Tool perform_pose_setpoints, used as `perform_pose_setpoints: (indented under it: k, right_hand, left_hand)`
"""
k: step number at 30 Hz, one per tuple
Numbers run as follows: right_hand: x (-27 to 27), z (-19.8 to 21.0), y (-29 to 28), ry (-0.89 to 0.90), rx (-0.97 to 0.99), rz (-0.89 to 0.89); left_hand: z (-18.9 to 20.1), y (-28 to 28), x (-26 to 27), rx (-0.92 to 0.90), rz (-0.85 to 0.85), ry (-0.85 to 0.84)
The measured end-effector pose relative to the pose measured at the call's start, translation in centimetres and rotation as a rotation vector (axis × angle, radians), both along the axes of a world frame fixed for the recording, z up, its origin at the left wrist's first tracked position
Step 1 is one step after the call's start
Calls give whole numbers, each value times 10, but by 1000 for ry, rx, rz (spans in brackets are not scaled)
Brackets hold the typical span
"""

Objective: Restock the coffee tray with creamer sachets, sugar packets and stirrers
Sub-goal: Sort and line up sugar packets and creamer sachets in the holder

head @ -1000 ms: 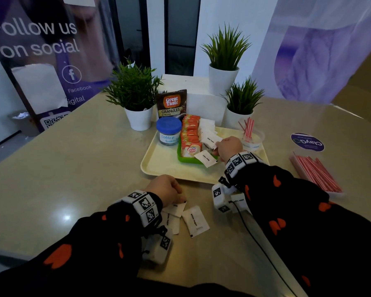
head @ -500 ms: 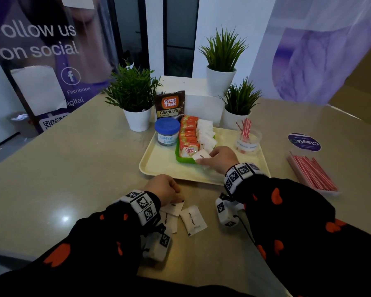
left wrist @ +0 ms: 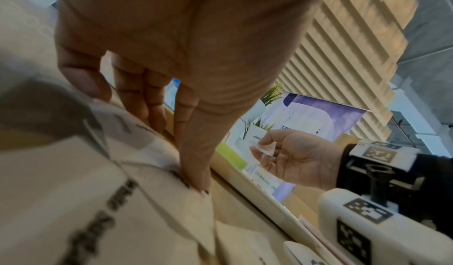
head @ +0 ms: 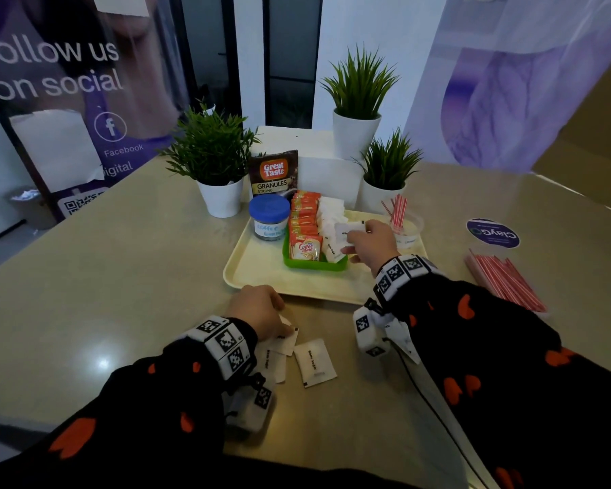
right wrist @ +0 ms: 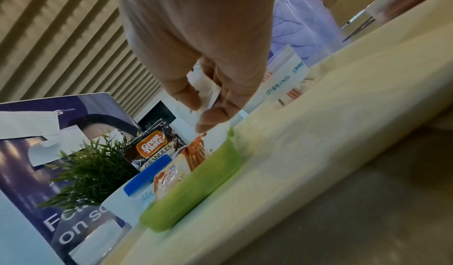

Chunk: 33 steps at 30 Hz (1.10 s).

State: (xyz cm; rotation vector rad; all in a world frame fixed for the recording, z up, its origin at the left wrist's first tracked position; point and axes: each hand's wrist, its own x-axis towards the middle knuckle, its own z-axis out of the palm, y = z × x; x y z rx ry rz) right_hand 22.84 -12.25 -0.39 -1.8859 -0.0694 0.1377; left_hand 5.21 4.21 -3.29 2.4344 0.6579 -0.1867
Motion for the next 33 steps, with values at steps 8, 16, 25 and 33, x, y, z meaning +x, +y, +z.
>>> perform_pose_setpoints:
  k: [8, 16, 25, 33]
  right_hand:
    - [13, 2, 8, -120, -289, 22]
    - [22, -7, 13, -165, -454, 43]
    - [21, -11, -1, -194, -430, 28]
    - [24, -13, 3, -202, -409, -39]
  left_hand:
    - [1, 2, -1, -45, 35, 20]
    - [1, 12, -5, -216, 58, -93]
    - [3, 4, 0, -368, 123, -332]
    - [8, -3, -2, -501, 178, -453]
